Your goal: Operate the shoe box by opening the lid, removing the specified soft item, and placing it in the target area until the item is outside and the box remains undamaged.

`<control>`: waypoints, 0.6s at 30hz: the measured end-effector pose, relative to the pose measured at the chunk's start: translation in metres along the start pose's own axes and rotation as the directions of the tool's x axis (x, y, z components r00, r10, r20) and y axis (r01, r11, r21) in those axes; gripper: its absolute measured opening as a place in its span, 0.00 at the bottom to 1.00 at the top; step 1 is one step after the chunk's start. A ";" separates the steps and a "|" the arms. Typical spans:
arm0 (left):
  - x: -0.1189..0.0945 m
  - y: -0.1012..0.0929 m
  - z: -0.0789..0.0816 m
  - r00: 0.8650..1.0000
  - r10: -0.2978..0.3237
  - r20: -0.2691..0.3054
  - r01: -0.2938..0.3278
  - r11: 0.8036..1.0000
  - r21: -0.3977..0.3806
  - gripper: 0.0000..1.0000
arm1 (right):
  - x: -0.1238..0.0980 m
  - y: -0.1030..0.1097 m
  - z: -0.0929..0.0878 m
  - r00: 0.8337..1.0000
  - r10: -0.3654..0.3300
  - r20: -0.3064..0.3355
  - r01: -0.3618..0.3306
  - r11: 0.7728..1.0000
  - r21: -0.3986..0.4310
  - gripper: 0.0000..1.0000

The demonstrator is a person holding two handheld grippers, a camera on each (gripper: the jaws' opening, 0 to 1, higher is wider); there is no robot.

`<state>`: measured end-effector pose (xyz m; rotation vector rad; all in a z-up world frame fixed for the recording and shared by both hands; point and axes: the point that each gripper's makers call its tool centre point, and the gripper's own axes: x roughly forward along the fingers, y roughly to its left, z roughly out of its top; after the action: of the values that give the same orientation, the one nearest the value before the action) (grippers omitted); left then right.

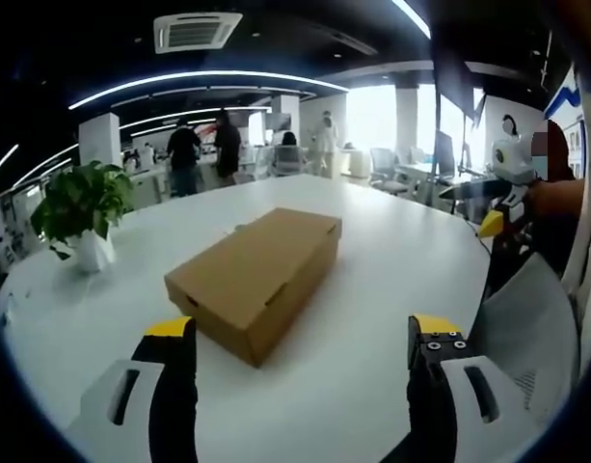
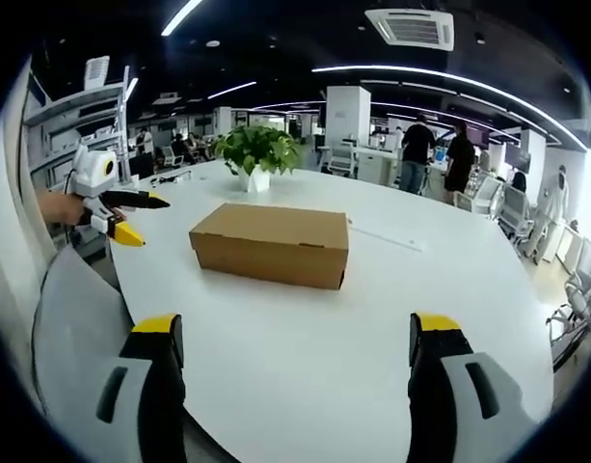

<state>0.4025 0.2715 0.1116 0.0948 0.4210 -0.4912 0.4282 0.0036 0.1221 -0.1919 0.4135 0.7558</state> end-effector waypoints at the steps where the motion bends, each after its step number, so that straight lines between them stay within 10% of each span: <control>1: 0.000 0.001 0.001 1.000 0.005 0.003 -0.005 1.000 -0.002 0.92 | 0.001 0.000 0.000 1.000 0.002 0.000 -0.002 1.000 -0.005 0.92; 18: 0.011 0.023 -0.002 0.994 0.107 -0.003 -0.107 0.992 -0.072 0.85 | 0.021 -0.011 0.013 0.999 0.042 0.030 -0.041 0.999 -0.018 0.90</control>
<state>0.4212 0.2869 0.1049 0.0475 0.4305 -0.3705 0.4530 0.0131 0.1252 -0.1880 0.3828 0.8024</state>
